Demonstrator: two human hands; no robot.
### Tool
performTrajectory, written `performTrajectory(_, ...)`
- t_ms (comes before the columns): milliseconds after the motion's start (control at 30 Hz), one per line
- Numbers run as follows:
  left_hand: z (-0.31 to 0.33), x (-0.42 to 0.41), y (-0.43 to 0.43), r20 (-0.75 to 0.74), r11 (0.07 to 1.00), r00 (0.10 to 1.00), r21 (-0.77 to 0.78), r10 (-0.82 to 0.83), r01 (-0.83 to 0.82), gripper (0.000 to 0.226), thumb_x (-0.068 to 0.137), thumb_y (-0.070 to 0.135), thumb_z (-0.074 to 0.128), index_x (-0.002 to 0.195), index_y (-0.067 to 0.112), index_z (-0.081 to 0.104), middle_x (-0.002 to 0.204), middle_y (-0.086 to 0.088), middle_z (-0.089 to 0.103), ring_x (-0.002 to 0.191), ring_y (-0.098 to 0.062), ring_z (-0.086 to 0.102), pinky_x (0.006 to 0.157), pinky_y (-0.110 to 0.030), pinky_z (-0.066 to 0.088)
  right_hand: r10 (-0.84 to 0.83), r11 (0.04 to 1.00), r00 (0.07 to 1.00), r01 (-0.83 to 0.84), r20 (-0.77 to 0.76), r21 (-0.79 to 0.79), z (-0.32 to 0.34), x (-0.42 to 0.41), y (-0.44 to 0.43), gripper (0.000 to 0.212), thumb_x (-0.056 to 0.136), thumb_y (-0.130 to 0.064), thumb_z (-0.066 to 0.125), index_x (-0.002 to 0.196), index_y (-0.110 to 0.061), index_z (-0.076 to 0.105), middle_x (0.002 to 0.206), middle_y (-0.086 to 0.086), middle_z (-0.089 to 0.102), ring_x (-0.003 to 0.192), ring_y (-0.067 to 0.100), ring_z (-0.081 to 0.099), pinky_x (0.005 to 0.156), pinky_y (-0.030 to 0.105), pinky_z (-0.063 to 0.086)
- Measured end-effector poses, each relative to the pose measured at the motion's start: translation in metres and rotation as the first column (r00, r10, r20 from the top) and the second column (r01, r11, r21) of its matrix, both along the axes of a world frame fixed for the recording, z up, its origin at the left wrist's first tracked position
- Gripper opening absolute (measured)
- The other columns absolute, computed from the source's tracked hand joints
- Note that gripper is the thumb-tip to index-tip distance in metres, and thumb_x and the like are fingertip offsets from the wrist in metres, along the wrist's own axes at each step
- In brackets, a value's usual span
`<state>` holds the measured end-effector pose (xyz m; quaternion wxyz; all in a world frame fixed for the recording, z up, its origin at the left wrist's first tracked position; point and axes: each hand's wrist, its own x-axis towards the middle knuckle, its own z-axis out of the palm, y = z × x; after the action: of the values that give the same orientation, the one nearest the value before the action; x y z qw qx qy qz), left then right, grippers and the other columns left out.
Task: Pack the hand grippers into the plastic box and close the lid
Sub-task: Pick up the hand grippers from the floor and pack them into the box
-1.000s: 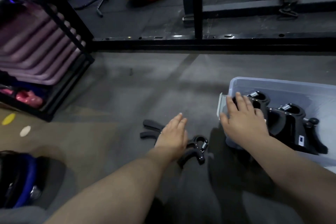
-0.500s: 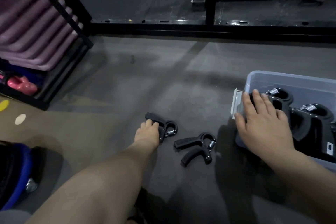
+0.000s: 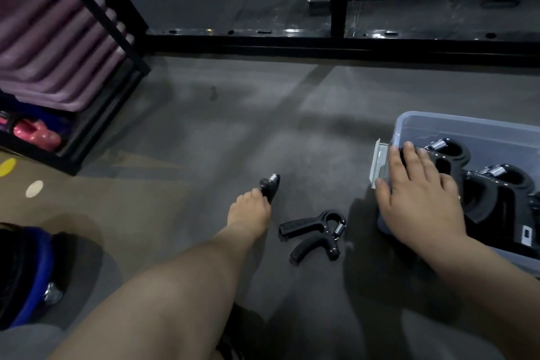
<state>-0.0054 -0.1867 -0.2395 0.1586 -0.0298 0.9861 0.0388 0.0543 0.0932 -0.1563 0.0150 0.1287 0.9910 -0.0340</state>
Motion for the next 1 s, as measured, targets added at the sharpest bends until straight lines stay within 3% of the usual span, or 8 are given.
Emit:
performTrajectory(100, 0.016, -0.005, 0.013, 0.139, 0.891, 0.94, 0.302, 0.311, -0.339, 0.035, 0.101, 0.031, 0.032, 0.113, 0.002, 0.049, 0.118, -0.021, 0.058, 0.112, -0.041, 0.053, 0.09, -0.042, 0.042, 0.003, 1.0, 0.999, -0.003, 0.033, -0.005, 0.005, 0.0, 0.0, 0.065, 0.096, -0.046, 0.036, 0.153, -0.018, 0.024, 0.161, 0.006, 0.021, 0.148, 0.023, 0.019, 0.106, 0.048, 0.03)
performTrajectory(200, 0.032, -0.01, 0.021, 0.225, 0.722, 0.878, 0.503, 0.421, -0.475, 0.042, 0.097, 0.045, 0.044, 0.102, 0.006, 0.06, 0.103, -0.012, 0.067, 0.098, -0.031, 0.064, 0.085, -0.034, 0.05, 0.005, 0.999, 0.998, -0.003, 0.059, -0.04, 0.01, 0.0, -0.001, 0.065, 0.098, -0.047, 0.028, 0.155, -0.02, 0.015, 0.163, 0.003, 0.012, 0.15, 0.02, 0.009, 0.111, 0.045, 0.025)
performTrajectory(333, 0.061, -0.011, 0.043, 0.364, 0.417, 0.85, 0.753, 0.381, -0.509, 0.028, 0.095, 0.039, 0.056, 0.087, 0.013, 0.063, 0.067, -0.004, 0.06, 0.06, -0.019, 0.059, 0.066, -0.031, 0.055, 0.027, 0.992, 0.994, -0.014, 0.105, -0.124, 0.013, -0.003, 0.001, 0.065, 0.099, -0.046, 0.023, 0.156, -0.021, 0.006, 0.164, 0.002, 0.001, 0.151, 0.02, -0.001, 0.119, 0.044, 0.013)
performTrajectory(500, 0.109, -0.008, 0.083, 0.497, 0.142, 0.829, 0.829, 0.258, -0.541, 0.039, 0.099, 0.042, 0.049, 0.099, 0.007, 0.066, 0.067, -0.007, 0.054, 0.057, -0.023, 0.056, 0.072, -0.042, 0.055, 0.092, 0.97, 0.977, -0.044, 0.192, -0.24, 0.022, -0.009, 0.012, 0.063, 0.101, -0.044, 0.02, 0.157, -0.019, 0.004, 0.163, 0.006, -0.005, 0.15, 0.024, -0.006, 0.122, 0.044, -0.002)
performTrajectory(600, 0.131, 0.002, 0.106, 0.473, 0.122, 0.856, 0.856, 0.21, -0.503, 0.043, 0.1, 0.043, 0.047, 0.109, 0.006, 0.065, 0.075, -0.01, 0.057, 0.062, -0.024, 0.061, 0.072, -0.042, 0.056, 0.142, 0.914, 0.97, -0.051, 0.2, -0.402, 0.039, -0.01, 0.022, 0.058, 0.103, -0.038, 0.023, 0.156, -0.015, 0.015, 0.163, 0.009, 0.002, 0.151, 0.023, 0.0, 0.122, 0.041, -0.001)
performTrajectory(733, 0.151, 0.017, 0.138, 0.401, 0.136, 0.897, 0.894, 0.187, -0.427, 0.036, 0.101, 0.037, 0.046, 0.101, 0.006, 0.063, 0.073, -0.01, 0.06, 0.053, -0.021, 0.062, 0.059, -0.034, 0.056, 0.002, 0.694, 1.0, -0.007, -0.008, -0.72, 0.067, 0.006, 0.027, 0.041, 0.1, -0.038, 0.038, 0.13, -0.016, 0.055, 0.137, 0.005, 0.053, 0.127, 0.02, 0.048, 0.11, 0.034, 0.034)
performTrajectory(900, 0.162, 0.031, 0.188, 0.35, 0.206, 0.937, 0.916, 0.006, -0.344, 0.036, 0.104, 0.03, 0.042, 0.109, 0.002, 0.063, 0.095, -0.017, 0.071, 0.07, -0.026, 0.07, 0.064, -0.032, 0.057, -0.122, 0.602, 0.988, 0.147, 0.092, -0.785, 0.062, 0.014, 0.035, 0.055, 0.074, -0.061, 0.038, 0.107, -0.022, 0.06, 0.115, 0.01, 0.057, 0.1, 0.023, 0.06, 0.096, 0.041, 0.049)
performTrajectory(1000, 0.162, 0.04, 0.224, 0.296, 0.235, 0.953, 0.932, -0.061, -0.275, 0.035, 0.103, 0.028, 0.043, 0.109, 0.001, 0.064, 0.095, -0.015, 0.073, 0.078, -0.023, 0.07, 0.075, -0.035, 0.059, -0.214, 0.623, 0.97, 0.224, 0.112, -0.75, 0.071, 0.024, 0.059, 0.042, 0.088, -0.043, 0.046, 0.118, -0.013, 0.053, 0.119, 0.014, 0.049, 0.107, 0.031, 0.053, 0.099, 0.042, 0.045)
